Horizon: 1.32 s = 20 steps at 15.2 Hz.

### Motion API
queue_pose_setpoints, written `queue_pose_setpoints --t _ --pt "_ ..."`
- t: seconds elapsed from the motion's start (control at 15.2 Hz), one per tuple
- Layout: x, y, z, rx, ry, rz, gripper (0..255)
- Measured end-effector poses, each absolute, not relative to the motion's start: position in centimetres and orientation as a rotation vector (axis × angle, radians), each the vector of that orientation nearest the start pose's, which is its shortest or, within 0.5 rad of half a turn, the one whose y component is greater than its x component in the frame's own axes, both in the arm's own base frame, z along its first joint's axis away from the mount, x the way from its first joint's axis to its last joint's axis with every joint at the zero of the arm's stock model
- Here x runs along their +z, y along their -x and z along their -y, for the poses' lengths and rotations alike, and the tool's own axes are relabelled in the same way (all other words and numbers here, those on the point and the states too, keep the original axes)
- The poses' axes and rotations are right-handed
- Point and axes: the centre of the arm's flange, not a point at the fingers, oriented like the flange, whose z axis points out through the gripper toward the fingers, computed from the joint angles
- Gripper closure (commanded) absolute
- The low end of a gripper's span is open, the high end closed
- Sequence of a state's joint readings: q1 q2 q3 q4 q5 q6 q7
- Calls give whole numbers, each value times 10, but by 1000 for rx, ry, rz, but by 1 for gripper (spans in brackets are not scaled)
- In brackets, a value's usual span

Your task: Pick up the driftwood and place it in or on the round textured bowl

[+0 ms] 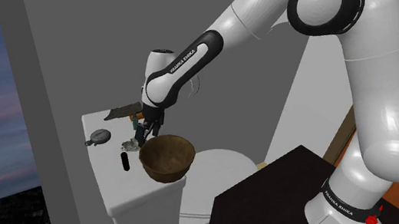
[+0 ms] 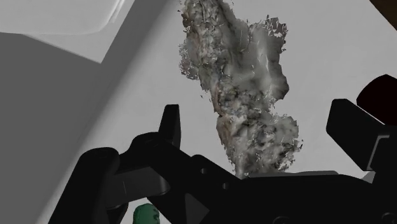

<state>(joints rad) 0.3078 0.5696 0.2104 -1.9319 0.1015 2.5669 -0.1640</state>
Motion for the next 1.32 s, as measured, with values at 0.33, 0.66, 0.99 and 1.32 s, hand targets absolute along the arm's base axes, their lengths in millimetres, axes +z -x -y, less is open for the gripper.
queue_pose_setpoints --t 0.33,0.66,0.99,1.32 --pt "202 -552 -307 -63 2845 821 255" --pt "202 -552 -307 -63 2845 821 255" --pt "218 -572 -349 111 2748 1286 0" --pt "204 -573 -361 216 2693 1468 0"
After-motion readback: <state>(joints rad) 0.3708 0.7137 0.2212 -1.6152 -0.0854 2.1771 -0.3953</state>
